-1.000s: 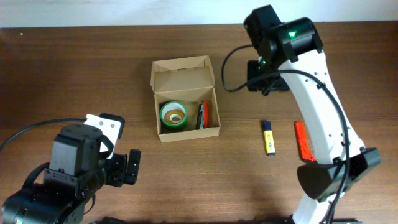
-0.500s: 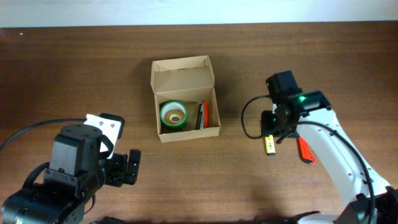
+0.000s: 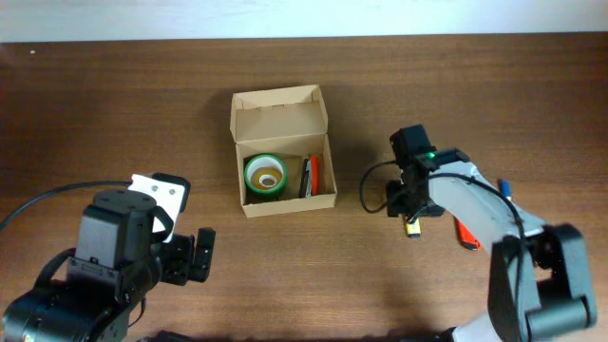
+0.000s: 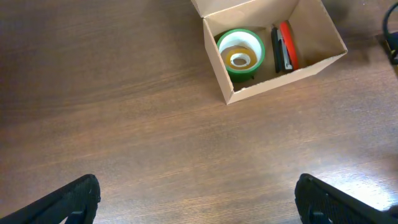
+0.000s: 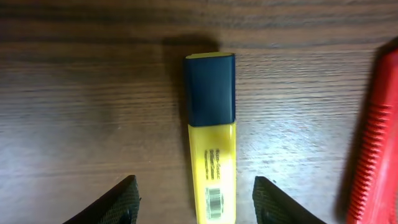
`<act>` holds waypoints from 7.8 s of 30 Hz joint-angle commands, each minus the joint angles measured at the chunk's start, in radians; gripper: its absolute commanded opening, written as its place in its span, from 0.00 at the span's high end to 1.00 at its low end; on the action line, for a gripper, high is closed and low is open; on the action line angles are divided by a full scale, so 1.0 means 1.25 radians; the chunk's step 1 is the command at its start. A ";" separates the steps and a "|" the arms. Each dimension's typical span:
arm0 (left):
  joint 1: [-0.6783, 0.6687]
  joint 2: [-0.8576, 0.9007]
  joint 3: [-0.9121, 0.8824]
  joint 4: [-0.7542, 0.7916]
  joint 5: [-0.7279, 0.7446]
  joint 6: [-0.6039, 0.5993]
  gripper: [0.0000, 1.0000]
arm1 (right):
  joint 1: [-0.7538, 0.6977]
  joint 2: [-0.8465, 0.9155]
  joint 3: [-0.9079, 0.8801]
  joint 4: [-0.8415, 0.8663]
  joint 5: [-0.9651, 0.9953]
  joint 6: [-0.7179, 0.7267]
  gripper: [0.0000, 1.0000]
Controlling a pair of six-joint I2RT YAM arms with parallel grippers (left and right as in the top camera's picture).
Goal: Pack container
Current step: 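Lower the right gripper and grasp the yellow highlighter, then carry the highlighter into the box and release it beside the stapler, then move the right gripper over the red box cutter, then lower the right gripper and grasp the red box cutter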
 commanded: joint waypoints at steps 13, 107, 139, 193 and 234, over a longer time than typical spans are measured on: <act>0.002 -0.001 0.003 -0.001 0.009 0.015 0.00 | -0.039 0.063 -0.027 0.062 -0.012 -0.005 0.45; 0.002 -0.001 0.003 -0.001 0.009 0.015 0.00 | 0.251 0.223 0.459 -0.001 -0.059 0.034 0.87; 0.002 -0.001 0.003 -0.001 0.009 0.015 0.00 | 0.270 0.299 0.464 -0.016 -0.059 0.017 0.60; 0.002 -0.001 0.003 -0.001 0.009 0.015 0.00 | -0.277 0.023 0.054 -0.081 0.013 -0.277 0.02; 0.002 -0.001 0.003 -0.001 0.009 0.015 0.00 | -0.303 0.059 -0.091 0.097 -0.008 -0.249 0.66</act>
